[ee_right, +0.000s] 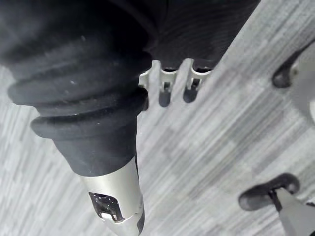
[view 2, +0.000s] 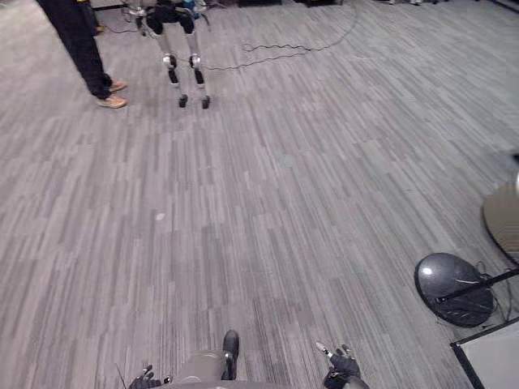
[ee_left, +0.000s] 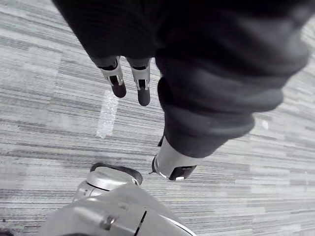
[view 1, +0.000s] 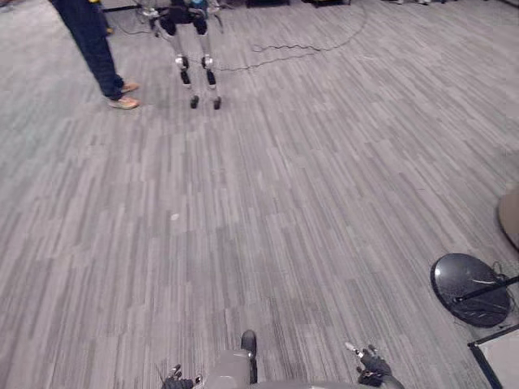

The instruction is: Organize washtable

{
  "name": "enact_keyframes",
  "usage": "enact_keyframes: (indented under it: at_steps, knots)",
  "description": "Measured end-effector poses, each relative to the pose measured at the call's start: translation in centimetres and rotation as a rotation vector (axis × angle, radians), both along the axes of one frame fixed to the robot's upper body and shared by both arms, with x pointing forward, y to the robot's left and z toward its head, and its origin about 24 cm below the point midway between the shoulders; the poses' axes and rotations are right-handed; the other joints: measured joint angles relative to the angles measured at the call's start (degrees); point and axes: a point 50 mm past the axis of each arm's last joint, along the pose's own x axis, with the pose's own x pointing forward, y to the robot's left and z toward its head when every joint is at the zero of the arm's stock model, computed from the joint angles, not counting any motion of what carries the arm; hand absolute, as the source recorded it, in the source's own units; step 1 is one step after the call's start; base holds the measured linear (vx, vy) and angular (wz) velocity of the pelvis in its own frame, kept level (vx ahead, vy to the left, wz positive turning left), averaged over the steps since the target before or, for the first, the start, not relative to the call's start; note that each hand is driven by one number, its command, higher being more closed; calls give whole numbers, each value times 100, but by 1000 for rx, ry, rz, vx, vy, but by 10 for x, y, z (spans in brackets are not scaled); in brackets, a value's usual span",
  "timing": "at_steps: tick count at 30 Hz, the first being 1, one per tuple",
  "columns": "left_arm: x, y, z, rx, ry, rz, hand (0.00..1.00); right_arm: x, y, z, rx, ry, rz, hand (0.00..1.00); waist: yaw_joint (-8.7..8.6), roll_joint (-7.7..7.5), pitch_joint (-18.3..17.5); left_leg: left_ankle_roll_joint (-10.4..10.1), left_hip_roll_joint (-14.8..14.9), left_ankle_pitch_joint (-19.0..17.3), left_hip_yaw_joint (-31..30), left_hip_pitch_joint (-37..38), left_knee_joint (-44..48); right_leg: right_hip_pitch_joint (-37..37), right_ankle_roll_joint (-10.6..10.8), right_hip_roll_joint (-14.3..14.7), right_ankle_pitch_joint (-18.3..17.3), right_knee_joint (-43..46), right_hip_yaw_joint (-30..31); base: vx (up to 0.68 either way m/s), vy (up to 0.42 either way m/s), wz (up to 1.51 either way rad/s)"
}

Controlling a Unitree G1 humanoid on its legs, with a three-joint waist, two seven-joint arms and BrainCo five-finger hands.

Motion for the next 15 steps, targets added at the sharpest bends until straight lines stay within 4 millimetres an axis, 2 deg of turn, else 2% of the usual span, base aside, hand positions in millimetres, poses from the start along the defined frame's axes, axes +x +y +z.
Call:
enact_keyframes:
  at_steps: [1,2,3,5,6,7,8,9,10,11,12,13,15]
  knots:
    - [0,-1,0,0,4,-6,0,-3,-1,-1,1,7,-11,0,-55,33,34,59,-39,-70,-8,202,-46,-108,15,-9,-59,406,-51,466,245,-2]
    - [-1,-5,-1,1,19,-38,0,-5,-6,0,-12,12,-17,0,-101,132,104,97,-82,-179,-22,636,-195,-312,-18,-68,-277,871,-286,468,264,3]
    - [0,-7,-2,-1,23,-55,0,-6,-11,0,-23,13,-15,0,-129,221,120,113,-83,-239,-7,985,-369,-531,-215,-144,-450,810,-598,433,235,4]
    - [10,-9,-1,-4,3,-62,0,-6,-11,0,-26,16,-8,0,-174,298,131,130,-77,-250,-57,1270,-610,-766,-269,-172,-560,133,-896,269,99,20]
    - [20,-10,0,-4,-23,-70,0,-6,-10,0,-23,16,-3,0,-260,278,124,123,-77,-264,-195,1315,-687,-929,-255,-144,-540,-703,-967,282,2,59]
    - [29,-8,2,4,-46,-82,0,-8,-10,0,-25,23,1,0,-300,206,110,66,-116,-300,-333,1342,-736,-941,-209,-121,-283,-1723,-947,247,-25,69]
    - [31,-6,3,11,-52,-94,0,-11,-10,-1,-24,32,-1,0,-303,180,112,23,-152,-339,-398,1338,-733,-924,-228,-125,-2,-2164,-887,189,-56,76]
    - [35,-2,5,26,-65,-107,0,-17,-8,-2,-20,53,0,0,-314,-26,92,-31,-274,-411,-558,1430,-714,-916,-288,-219,709,-2384,-775,180,-113,73]
    - [35,0,5,32,-64,-105,0,-23,-9,-4,-23,77,10,0,-333,-38,58,-68,-266,-441,-715,1504,-728,-836,-327,-235,863,-2314,-862,258,-174,77]
    - [34,-5,5,21,-67,-99,0,-26,-12,-4,-29,95,12,0,-322,70,6,-126,-187,-476,-814,1510,-758,-757,-372,-170,835,-2427,-980,259,-172,48]
    - [34,-7,4,16,-69,-95,0,-27,-13,-4,-31,100,18,0,-289,105,1,-142,-146,-486,-833,1509,-784,-723,-385,-144,835,-2505,-1022,212,-142,31]
    - [33,-10,4,8,-65,-94,0,-23,-16,-3,-43,94,33,0,-262,194,-27,-171,-80,-496,-958,1460,-807,-701,-431,-93,867,-2634,-1150,194,-125,30]
    - [33,-14,3,-1,-65,-92,0,-21,-18,-2,-57,98,58,0,-282,247,-24,-241,-2,-485,-1173,1449,-838,-558,-484,-41,902,-2784,-1381,182,-128,58]
